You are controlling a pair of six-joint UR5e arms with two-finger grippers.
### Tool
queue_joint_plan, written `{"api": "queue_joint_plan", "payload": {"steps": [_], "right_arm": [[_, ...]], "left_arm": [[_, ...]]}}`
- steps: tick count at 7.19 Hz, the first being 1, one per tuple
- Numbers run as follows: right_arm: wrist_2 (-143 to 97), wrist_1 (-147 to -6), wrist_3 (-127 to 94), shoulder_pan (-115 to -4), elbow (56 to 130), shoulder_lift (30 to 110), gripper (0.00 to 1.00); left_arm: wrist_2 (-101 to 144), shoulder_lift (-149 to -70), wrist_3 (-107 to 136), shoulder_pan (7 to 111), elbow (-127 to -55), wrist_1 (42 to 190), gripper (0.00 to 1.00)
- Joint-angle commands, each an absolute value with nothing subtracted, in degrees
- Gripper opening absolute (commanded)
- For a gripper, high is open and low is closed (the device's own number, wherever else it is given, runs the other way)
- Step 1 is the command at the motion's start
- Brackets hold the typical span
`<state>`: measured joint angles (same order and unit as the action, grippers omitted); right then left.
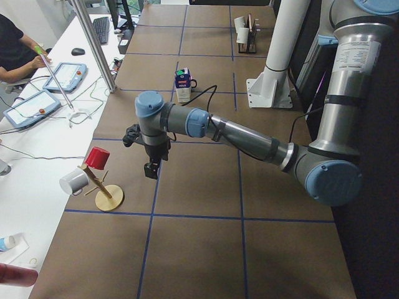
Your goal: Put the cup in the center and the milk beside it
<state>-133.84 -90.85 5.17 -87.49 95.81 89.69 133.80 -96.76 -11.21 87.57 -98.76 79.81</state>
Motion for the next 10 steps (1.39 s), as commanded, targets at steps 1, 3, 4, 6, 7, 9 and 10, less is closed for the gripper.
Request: {"api": "queue_joint_plan", "payload": {"steps": [1, 3, 4, 6, 7, 9, 10], "right_arm": [[-134.5, -90.9, 9.4, -89.0, 91.7, 88.4, 1.0], [-134.4, -90.9, 9.4, -89.0, 91.4, 89.0, 1.0], [-134.5, -90.7, 9.4, -89.0, 91.7, 89.4, 1.0], [-134.5, -90.6, 9.6, -89.1, 92.0, 89.5, 1.0], [-134.3, -90.6, 9.5, -89.0, 92.0, 89.5, 1.0], [-133.9, -90.7, 9.5, -89.0, 92.0, 89.4, 1.0], [-133.9, -90.7, 9.5, -89.0, 92.0, 89.4, 1.0]], "left_arm": [[139.0, -96.6, -16.8, 91.4, -93.6, 79.8, 0.93], [137.2, -95.5, -16.6, 91.6, -93.8, 79.5, 1.0], [135.5, -95.4, -16.4, 91.7, -93.8, 79.4, 1.0], [135.7, -93.9, -16.6, 91.8, -94.0, 80.0, 1.0], [135.6, -93.5, -16.7, 91.8, -94.2, 80.2, 1.0], [135.4, -93.3, -16.7, 91.8, -94.9, 80.1, 1.0], [135.4, -93.3, -16.6, 91.8, -95.1, 80.1, 1.0]]}}
